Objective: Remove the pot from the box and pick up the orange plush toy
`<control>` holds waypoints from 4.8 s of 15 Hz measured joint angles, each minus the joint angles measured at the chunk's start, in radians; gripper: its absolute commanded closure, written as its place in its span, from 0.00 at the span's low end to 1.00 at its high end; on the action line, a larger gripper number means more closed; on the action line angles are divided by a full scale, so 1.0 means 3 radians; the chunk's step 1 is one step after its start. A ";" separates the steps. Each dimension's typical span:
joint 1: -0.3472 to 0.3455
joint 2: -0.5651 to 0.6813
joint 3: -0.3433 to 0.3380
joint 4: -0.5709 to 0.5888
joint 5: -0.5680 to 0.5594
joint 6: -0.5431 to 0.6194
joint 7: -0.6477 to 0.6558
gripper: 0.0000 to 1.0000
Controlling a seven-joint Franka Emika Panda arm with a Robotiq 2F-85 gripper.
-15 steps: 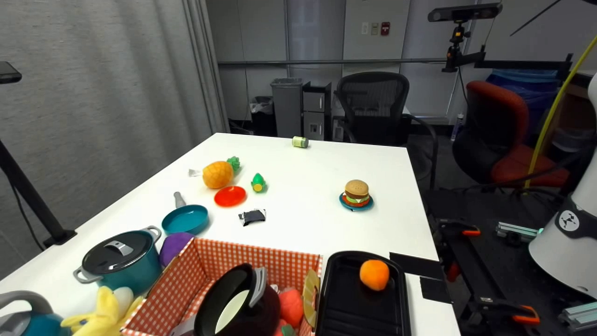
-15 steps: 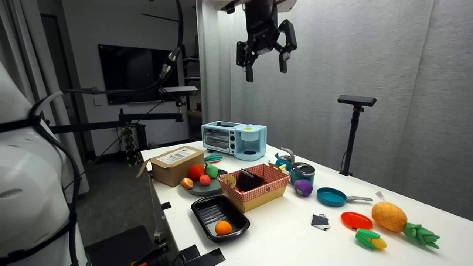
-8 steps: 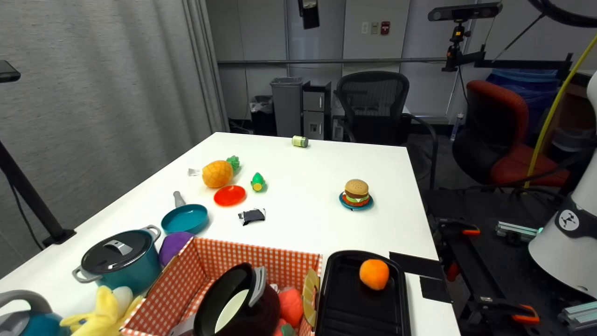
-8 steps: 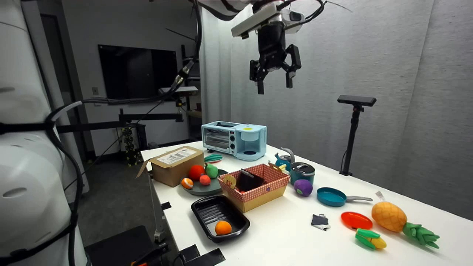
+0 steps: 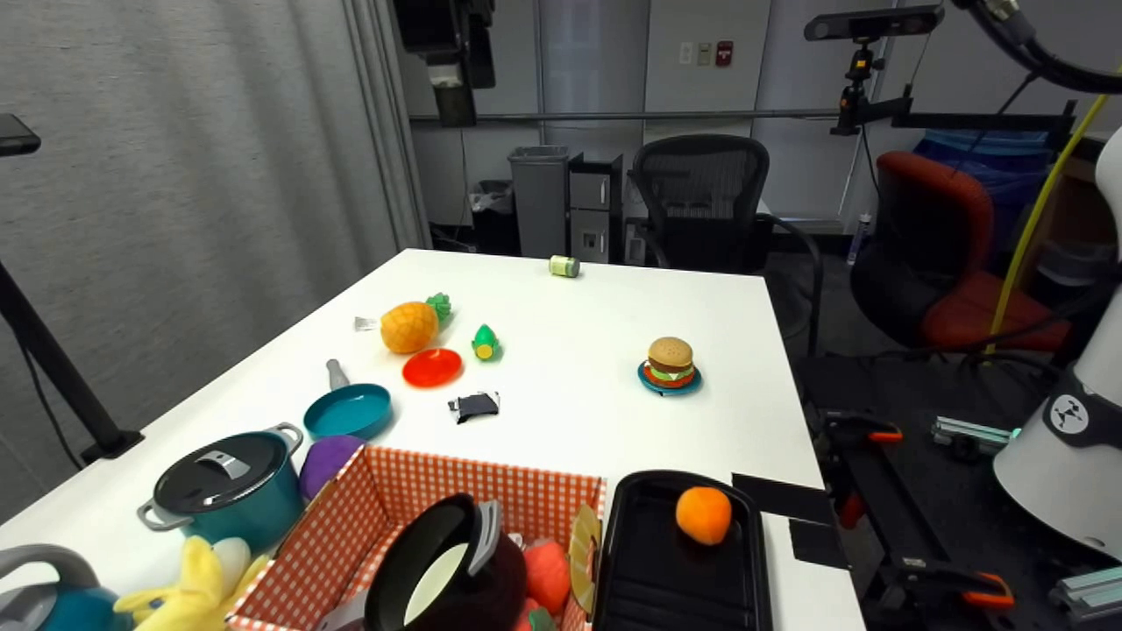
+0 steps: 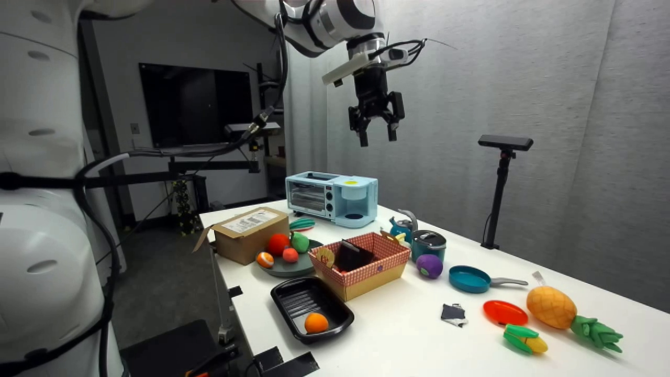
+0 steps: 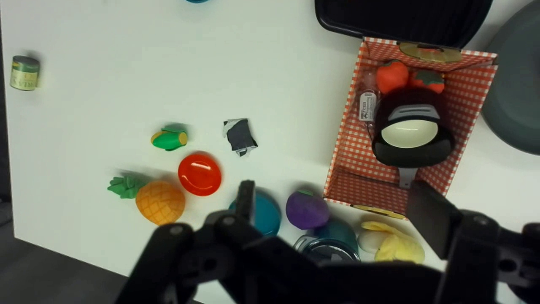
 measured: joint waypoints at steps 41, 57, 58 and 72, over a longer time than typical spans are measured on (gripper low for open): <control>0.0314 0.1717 -0.0140 0.0884 0.0270 0.0016 0.0517 0.03; 0.0354 0.2258 -0.0343 0.1409 0.0670 -0.0244 0.1728 0.00; 0.0372 0.2250 -0.0343 0.1409 0.0670 -0.0320 0.1789 0.00; 0.0346 0.2373 -0.0340 0.1395 0.0948 -0.0488 0.1919 0.00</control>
